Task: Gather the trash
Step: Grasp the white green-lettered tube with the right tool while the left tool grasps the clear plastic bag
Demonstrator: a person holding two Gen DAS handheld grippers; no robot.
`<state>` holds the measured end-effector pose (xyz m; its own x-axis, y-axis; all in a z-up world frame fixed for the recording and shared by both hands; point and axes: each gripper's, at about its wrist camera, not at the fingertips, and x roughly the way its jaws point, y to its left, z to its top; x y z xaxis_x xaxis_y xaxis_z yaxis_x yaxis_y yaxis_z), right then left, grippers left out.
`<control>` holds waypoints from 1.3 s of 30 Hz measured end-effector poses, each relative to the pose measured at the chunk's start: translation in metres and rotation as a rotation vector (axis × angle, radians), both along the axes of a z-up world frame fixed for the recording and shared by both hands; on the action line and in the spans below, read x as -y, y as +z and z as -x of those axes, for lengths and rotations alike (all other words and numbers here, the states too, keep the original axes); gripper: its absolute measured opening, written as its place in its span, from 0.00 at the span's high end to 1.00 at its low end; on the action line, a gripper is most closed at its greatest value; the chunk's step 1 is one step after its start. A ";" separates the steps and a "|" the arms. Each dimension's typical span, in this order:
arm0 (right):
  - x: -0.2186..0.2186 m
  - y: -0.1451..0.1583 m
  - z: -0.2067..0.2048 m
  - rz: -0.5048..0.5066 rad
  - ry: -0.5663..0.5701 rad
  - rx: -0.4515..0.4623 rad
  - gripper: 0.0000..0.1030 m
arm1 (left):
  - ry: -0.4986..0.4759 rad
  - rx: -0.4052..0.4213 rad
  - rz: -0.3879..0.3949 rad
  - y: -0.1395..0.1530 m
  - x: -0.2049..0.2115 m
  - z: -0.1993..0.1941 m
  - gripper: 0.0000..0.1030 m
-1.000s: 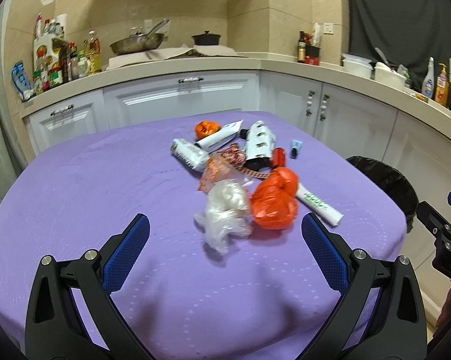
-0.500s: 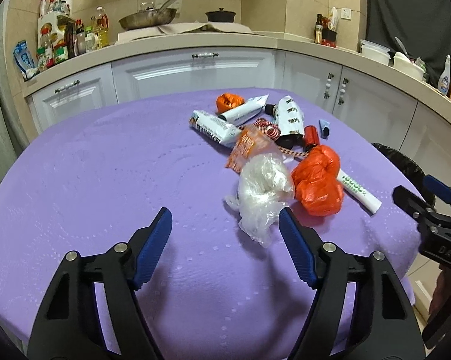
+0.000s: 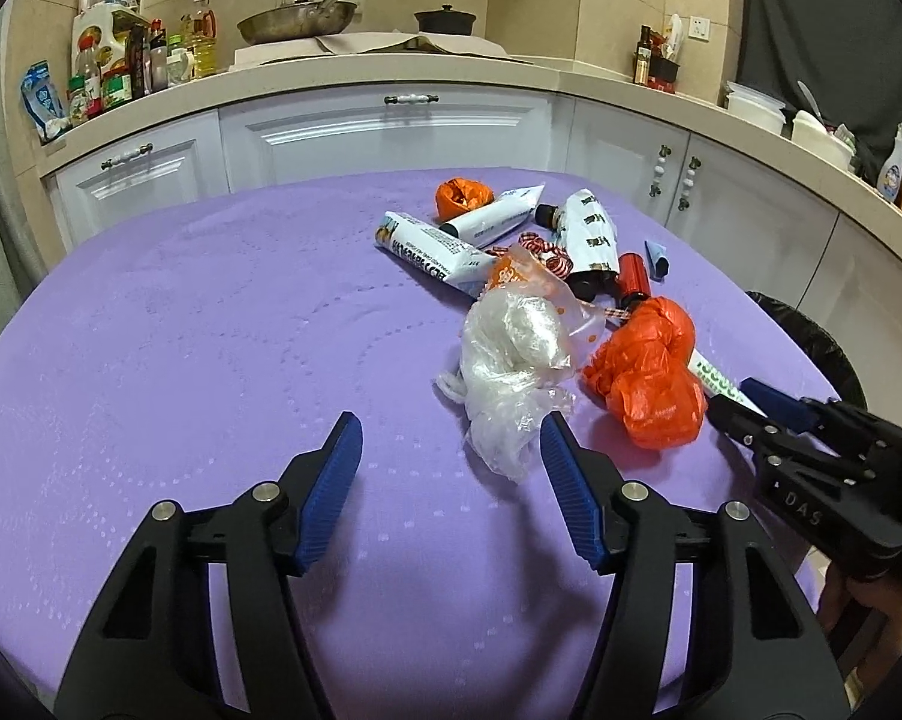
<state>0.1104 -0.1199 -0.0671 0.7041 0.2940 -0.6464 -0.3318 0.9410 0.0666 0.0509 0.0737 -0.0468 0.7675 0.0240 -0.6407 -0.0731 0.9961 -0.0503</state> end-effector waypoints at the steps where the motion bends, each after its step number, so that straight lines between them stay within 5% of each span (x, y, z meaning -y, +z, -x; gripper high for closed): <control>1: 0.000 0.000 -0.001 0.003 0.004 0.002 0.74 | -0.005 -0.002 0.002 0.000 0.001 -0.002 0.41; 5: 0.001 0.001 -0.003 -0.001 0.008 -0.002 0.82 | -0.032 -0.010 0.013 0.001 0.006 -0.008 0.41; 16: 0.010 0.001 -0.007 -0.022 0.002 -0.012 0.83 | -0.037 -0.029 0.014 -0.007 0.012 -0.029 0.41; 20: 0.012 0.000 -0.008 -0.031 -0.001 -0.018 0.83 | -0.041 -0.038 0.028 -0.010 0.013 -0.035 0.65; 23: 0.012 0.000 -0.007 -0.033 0.000 -0.019 0.83 | -0.048 -0.031 0.026 -0.011 0.014 -0.034 0.73; 39: 0.023 0.009 0.007 -0.047 -0.019 0.013 0.84 | -0.038 0.067 -0.016 0.016 0.012 0.000 0.81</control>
<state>0.1030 -0.1432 -0.0577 0.7182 0.3103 -0.6228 -0.3149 0.9431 0.1069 0.0508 0.0622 -0.0312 0.8093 0.0040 -0.5874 -0.0323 0.9988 -0.0377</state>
